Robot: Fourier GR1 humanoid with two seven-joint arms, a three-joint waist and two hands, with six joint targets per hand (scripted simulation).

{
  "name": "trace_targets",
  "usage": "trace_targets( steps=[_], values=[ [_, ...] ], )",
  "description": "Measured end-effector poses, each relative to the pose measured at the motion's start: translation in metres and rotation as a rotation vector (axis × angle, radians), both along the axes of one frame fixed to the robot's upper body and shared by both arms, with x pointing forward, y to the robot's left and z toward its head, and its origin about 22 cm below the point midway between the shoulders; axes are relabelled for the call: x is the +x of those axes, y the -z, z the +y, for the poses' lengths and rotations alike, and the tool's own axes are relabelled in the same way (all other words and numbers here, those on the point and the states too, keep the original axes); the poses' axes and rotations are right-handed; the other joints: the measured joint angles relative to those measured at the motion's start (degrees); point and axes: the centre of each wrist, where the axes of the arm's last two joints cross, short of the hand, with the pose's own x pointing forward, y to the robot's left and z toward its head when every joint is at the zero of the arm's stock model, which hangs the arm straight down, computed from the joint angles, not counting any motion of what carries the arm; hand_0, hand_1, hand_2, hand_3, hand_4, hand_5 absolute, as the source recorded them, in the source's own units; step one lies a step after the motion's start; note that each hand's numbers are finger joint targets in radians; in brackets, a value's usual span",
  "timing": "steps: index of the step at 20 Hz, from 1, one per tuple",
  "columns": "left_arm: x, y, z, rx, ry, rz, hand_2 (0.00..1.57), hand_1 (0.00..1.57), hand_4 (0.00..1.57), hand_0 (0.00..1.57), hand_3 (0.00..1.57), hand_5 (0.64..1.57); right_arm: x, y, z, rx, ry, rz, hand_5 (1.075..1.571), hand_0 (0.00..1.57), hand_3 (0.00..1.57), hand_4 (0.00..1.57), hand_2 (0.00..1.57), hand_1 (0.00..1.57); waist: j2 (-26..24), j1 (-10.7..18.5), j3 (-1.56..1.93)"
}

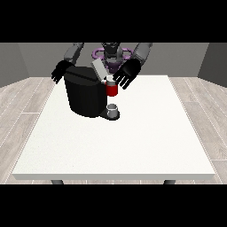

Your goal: Insert the coffee pod into the coffee machine and close the lid

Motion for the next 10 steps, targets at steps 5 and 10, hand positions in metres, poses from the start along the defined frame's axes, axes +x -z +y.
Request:
trace_targets(
  steps=[5,10],
  values=[
    [-0.0014,-0.0019,0.0075,0.053,0.021,0.013,0.00,0.00,0.00,0.00,0.00,1.571,-0.0001,-0.0019,-0.0014,-0.009,-0.001,0.003,1.571,0.00,0.00,0.39,0.00,0.00,-0.27,0.04,0.09],
    [-0.0009,0.0019,0.0049,0.075,0.006,0.046,0.00,0.00,0.00,0.00,0.00,1.571,-0.0029,0.0025,-0.0023,-0.019,-0.013,0.016,1.571,0.00,0.00,0.41,0.00,0.00,-1.61,0.03,0.01]
  ],
)
